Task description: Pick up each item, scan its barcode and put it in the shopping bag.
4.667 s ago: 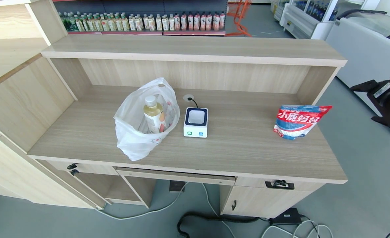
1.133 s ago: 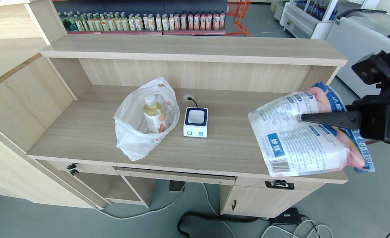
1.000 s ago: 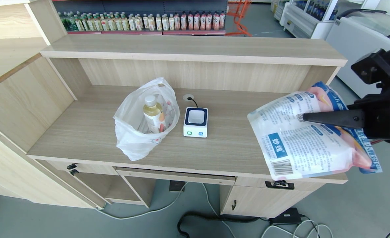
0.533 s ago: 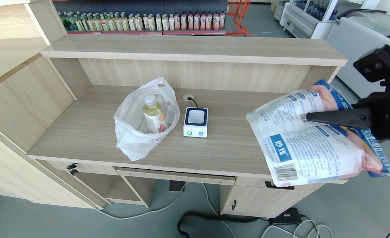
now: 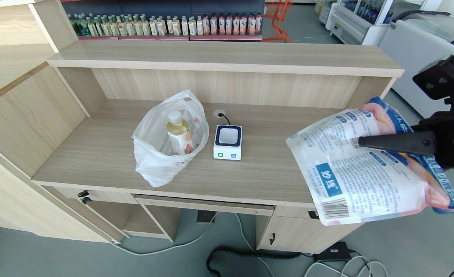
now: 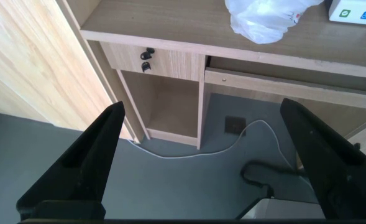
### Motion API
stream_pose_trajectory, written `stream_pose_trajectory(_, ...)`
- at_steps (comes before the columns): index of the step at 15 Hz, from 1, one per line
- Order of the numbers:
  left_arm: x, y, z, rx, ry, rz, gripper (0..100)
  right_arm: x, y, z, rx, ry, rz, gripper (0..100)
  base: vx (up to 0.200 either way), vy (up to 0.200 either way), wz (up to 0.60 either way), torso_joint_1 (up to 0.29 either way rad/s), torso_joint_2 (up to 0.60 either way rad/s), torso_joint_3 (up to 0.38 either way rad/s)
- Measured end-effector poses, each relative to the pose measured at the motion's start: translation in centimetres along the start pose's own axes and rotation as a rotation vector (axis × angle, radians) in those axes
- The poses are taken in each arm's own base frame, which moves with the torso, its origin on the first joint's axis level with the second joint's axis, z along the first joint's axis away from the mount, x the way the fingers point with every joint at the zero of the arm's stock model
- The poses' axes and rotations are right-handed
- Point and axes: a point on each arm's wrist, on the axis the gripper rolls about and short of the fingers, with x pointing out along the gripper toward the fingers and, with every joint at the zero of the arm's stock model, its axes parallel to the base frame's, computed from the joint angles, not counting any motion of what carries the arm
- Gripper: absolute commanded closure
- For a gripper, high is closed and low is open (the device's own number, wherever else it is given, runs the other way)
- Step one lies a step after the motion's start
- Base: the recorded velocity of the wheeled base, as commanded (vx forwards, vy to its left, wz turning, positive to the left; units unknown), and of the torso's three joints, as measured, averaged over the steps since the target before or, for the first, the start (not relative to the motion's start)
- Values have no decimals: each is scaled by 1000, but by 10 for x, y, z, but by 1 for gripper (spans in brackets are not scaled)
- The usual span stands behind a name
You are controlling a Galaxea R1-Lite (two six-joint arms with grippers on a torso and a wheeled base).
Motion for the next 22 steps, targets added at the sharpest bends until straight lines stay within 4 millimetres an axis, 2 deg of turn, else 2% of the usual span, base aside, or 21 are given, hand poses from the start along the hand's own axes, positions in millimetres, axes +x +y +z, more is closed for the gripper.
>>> stream_pose_trajectory(8,0,0,0,0,0,0,0,1,1,-2,-15,1,2,100,0,0,0,0,0,0)
stream_pose_trajectory(11,0,0,0,0,0,0,0,-1,-1,-5,-254,-1,-10,100,0,0,0,0,0,0)
stream_pose_trajectory(14,0,0,0,0,0,0,0,-9,-9,-8,-614,-2,-66,100,0,0,0,0,0,0)
stream_pose_trajectory(17,0,0,0,0,0,0,0,-16,-30,-10,-912,52,-317,100,0,0,0,0,0,0)
stream_pose_trajectory(19,0,0,0,0,0,0,0,-22,-47,-12,-1018,112,-456,100,0,0,0,0,0,0)
stream_pose_trajectory(22,0,0,0,0,0,0,0,-30,-58,2,-1162,90,-609,100,0,0,0,0,0,0)
